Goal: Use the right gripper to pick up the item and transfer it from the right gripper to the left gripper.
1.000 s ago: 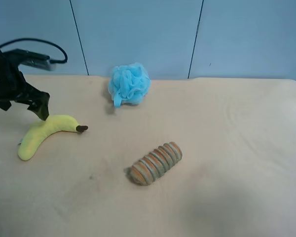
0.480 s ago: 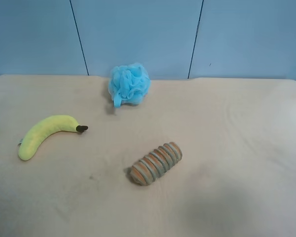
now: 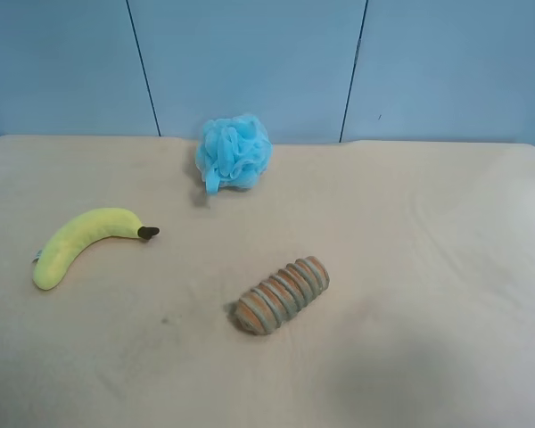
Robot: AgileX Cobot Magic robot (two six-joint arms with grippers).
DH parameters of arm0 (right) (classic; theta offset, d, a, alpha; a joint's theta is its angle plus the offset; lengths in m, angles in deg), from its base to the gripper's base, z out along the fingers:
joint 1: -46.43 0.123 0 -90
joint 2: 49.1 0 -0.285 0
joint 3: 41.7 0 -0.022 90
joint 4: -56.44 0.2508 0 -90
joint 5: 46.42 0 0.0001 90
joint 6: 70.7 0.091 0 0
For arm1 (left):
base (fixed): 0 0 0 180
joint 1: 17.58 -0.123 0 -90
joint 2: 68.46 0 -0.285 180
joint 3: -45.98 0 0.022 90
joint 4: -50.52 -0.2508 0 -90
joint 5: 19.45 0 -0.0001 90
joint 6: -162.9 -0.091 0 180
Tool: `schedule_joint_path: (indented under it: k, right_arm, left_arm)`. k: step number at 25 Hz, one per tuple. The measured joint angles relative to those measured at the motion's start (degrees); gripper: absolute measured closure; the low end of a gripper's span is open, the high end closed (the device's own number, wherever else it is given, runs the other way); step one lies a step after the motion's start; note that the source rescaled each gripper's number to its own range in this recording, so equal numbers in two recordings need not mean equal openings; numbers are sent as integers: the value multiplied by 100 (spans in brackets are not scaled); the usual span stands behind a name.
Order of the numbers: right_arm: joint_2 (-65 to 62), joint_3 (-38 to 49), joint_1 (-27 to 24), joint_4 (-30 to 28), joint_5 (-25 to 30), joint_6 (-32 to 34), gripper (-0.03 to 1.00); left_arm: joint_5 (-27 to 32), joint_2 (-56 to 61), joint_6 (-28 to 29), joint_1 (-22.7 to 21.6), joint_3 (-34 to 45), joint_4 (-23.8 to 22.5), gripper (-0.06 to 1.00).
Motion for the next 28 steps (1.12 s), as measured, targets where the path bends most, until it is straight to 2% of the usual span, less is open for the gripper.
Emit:
schedule_joint_path:
  k: [5,9,13,20,28]
  right_arm:
    - [0,0,0,0,0,0,-3]
    - [0,0,0,0,0,0,-3]
    - [0,0,0,0,0,0,-3]
    - [0,0,0,0,0,0,-3]
    - [0,0,0,0,0,0,-3]
  left_arm:
    - [6,1344,15,0,745,61,-5]
    - [-120,2246,29,0,1341,312,-5]
    - [-337,2925,31,0,1540,369,-5]
    - [-835,2998,55,0,1751,356,-5]
    - [-911,2975,67,0,1759,351,-5]
